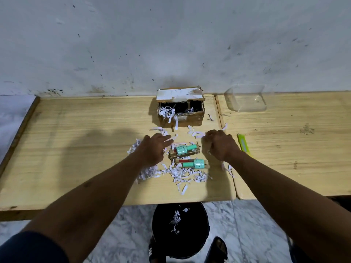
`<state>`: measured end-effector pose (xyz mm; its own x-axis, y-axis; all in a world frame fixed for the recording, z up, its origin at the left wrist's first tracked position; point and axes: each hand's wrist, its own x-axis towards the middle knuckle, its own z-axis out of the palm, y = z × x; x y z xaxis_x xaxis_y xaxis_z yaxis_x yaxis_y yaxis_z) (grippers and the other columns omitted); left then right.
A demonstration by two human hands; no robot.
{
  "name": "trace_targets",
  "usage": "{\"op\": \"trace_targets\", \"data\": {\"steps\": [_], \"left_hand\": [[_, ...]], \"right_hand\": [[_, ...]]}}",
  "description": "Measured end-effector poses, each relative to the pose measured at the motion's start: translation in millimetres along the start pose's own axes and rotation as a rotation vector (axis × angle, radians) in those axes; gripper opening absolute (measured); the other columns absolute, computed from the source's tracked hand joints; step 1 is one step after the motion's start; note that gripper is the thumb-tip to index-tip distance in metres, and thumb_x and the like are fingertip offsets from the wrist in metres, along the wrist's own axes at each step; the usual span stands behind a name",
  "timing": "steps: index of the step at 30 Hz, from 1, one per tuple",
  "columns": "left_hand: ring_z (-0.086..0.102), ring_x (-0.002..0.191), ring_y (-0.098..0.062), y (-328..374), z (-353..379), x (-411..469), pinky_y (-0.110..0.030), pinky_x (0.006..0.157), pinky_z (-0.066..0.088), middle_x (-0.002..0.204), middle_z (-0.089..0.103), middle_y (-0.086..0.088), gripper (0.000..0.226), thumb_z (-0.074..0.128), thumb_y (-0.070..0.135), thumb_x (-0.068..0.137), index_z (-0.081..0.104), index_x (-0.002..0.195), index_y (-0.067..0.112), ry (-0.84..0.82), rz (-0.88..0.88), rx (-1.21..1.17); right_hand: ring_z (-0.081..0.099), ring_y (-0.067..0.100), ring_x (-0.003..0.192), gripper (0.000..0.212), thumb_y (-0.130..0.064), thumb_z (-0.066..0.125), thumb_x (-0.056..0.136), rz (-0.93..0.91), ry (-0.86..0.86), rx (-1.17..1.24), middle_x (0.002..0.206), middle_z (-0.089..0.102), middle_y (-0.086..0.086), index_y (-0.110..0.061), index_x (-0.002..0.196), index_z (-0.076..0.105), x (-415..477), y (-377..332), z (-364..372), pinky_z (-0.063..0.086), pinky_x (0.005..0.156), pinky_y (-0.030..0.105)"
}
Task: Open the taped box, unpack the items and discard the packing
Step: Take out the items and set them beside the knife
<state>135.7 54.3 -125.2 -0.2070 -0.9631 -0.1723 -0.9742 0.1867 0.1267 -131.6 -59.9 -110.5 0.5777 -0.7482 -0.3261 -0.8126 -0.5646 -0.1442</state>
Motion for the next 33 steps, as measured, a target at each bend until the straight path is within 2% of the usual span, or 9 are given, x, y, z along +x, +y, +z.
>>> {"op": "trace_targets", "data": {"steps": [3,5,7,10,13,20,25,28,33], "left_hand": [[0.037,0.141,-0.027,4.5,2.8,-17.6,-0.050,0.104,0.035,0.152,0.043,-0.005,0.055,0.046,0.032,0.091,0.045,0.145,0.020,0.136,-0.098,-0.125],[0.038,0.140,-0.027,14.1,8.3,-31.4,-0.053,0.109,0.029,0.150,0.045,-0.006,0.068,0.044,0.053,0.087,0.044,0.146,0.018,0.210,-0.111,-0.220],[0.031,0.145,-0.026,26.9,16.9,-40.5,-0.055,0.114,0.022,0.156,0.036,-0.006,0.092,0.042,0.075,0.080,0.034,0.151,0.016,0.183,-0.132,-0.240],[0.004,0.152,-0.022,49.1,28.5,-37.5,-0.055,0.119,0.001,0.165,0.008,-0.004,0.119,0.037,0.090,0.070,0.010,0.156,0.014,0.041,-0.278,-0.260],[-0.010,0.151,-0.020,61.7,36.6,-31.0,-0.055,0.118,-0.007,0.165,-0.008,-0.003,0.117,0.038,0.086,0.075,-0.005,0.156,0.014,-0.007,-0.379,-0.241],[-0.008,0.151,-0.021,41.3,32.9,-46.2,-0.057,0.117,-0.005,0.165,-0.002,-0.004,0.101,0.054,0.063,0.083,0.004,0.157,0.015,0.021,-0.353,-0.247],[-0.001,0.152,-0.020,28.2,25.3,-51.8,-0.057,0.116,-0.007,0.165,0.007,-0.002,0.096,0.063,0.052,0.082,0.011,0.157,0.021,0.070,-0.321,-0.289],[0.009,0.151,-0.024,26.0,23.1,-41.4,-0.057,0.117,0.001,0.163,0.019,-0.006,0.079,0.039,0.054,0.088,0.022,0.155,0.016,0.173,-0.306,-0.271],[0.009,0.151,-0.029,31.6,30.2,-14.8,-0.059,0.116,0.005,0.162,0.018,-0.011,0.071,0.019,0.050,0.096,0.024,0.153,0.007,0.201,-0.395,-0.196]], "right_hand": [[0.042,0.031,0.132,0.050,-0.030,0.055,0.086,0.012,0.145,0.114,0.147,0.044,0.003,-0.023,0.135,0.054,-31.2,2.0,6.1,0.042,0.095,0.046],[0.055,0.027,0.114,0.050,-0.041,0.052,0.076,-0.035,0.265,0.295,0.126,0.058,0.002,-0.021,0.122,0.061,-57.3,-2.4,14.2,0.046,0.082,0.039],[0.058,0.020,0.101,0.058,-0.052,0.062,0.068,-0.071,0.224,0.445,0.114,0.060,-0.004,-0.025,0.119,0.057,-78.2,-6.8,23.0,0.048,0.074,0.031],[0.057,0.016,0.101,0.069,-0.059,0.073,0.068,-0.109,0.140,0.424,0.114,0.060,-0.010,-0.035,0.127,0.046,-90.0,-15.3,39.7,0.047,0.079,0.032],[0.057,0.015,0.102,0.063,-0.055,0.071,0.072,-0.034,0.206,0.459,0.110,0.064,-0.011,-0.035,0.126,0.047,-88.9,-25.5,48.2,0.047,0.082,0.036],[0.061,0.026,0.077,0.022,-0.032,0.065,0.071,0.021,0.202,0.366,0.070,0.055,-0.009,-0.024,0.091,0.059,-93.6,-15.9,38.8,0.034,0.066,0.029],[0.060,0.019,0.090,0.021,-0.044,0.065,0.061,-0.020,0.319,0.113,0.082,0.067,-0.009,-0.029,0.075,0.068,-87.1,-10.8,25.2,0.032,0.077,0.035],[0.058,0.022,0.094,0.033,-0.044,0.053,0.061,-0.101,0.369,0.187,0.092,0.067,-0.007,-0.024,0.082,0.069,-76.1,-26.4,10.9,0.039,0.086,0.041],[0.053,0.024,0.111,0.047,-0.042,0.062,0.070,-0.255,0.080,0.133,0.117,0.061,-0.001,-0.023,0.113,0.063,-60.4,-67.6,9.5,0.035,0.092,0.040]]}}
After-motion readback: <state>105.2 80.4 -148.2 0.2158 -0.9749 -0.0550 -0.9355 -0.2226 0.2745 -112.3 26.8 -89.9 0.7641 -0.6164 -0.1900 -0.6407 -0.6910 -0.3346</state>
